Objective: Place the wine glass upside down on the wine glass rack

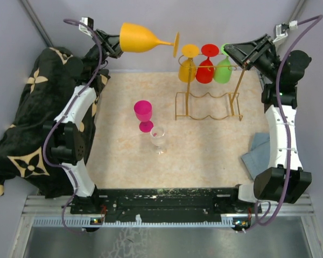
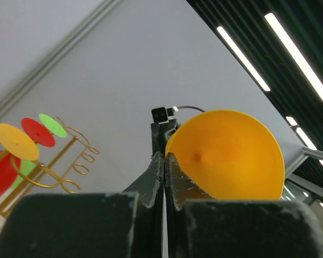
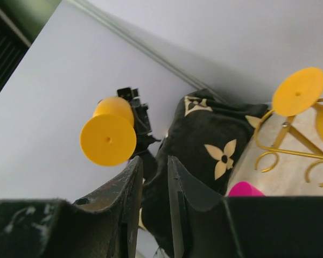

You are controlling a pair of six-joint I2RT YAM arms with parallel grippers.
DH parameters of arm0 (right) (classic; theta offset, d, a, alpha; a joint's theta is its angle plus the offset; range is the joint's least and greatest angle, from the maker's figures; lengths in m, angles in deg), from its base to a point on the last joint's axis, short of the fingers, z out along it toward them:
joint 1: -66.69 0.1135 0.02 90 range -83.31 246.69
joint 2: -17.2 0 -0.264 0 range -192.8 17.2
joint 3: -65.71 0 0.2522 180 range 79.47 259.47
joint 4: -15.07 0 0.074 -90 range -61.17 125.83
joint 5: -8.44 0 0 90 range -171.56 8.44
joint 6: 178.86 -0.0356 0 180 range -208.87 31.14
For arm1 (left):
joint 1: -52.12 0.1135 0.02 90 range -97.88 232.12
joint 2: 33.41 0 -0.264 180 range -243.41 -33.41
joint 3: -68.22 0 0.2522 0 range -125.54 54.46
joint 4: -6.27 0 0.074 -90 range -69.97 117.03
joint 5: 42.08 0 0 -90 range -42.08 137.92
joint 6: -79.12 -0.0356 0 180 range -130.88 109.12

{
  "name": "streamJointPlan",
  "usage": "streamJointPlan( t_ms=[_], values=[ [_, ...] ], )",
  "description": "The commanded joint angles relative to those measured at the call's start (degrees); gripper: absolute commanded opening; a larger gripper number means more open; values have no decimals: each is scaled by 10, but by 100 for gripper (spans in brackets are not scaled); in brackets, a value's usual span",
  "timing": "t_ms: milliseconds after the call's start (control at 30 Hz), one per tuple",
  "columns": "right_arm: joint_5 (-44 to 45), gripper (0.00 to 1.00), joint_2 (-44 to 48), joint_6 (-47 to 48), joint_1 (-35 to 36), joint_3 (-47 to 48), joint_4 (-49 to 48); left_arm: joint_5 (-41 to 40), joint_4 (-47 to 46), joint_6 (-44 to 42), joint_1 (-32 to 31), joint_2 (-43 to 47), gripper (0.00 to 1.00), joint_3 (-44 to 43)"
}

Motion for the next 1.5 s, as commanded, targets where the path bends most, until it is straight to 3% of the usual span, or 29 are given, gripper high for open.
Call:
streamJointPlan(
  t_ms=[0, 300, 533, 667, 900, 1300, 1467],
  values=[
    [-49, 27, -22, -71, 31, 0, -144, 27, -163, 142, -10, -18, 0, -34],
    [-78, 29, -65, -168, 84, 3, -317, 13, -215, 212, -43, -54, 0, -59],
    [-76, 33, -133, -359, 114, 31, -577, -30, -251, 280, -67, -83, 0, -72],
    [-68, 33, -165, -429, 131, 70, -664, -38, -254, 291, -74, -87, 0, -73],
    [-70, 33, -200, -432, 175, 127, -672, -72, -278, 326, -90, -107, 0, -71],
    [-80, 31, -220, -380, 235, 177, -591, -93, -287, 343, -95, -120, 0, -73],
    [-85, 9, -221, -360, 242, 186, -564, -96, -291, 345, -96, -123, 0, -73]
  ],
)
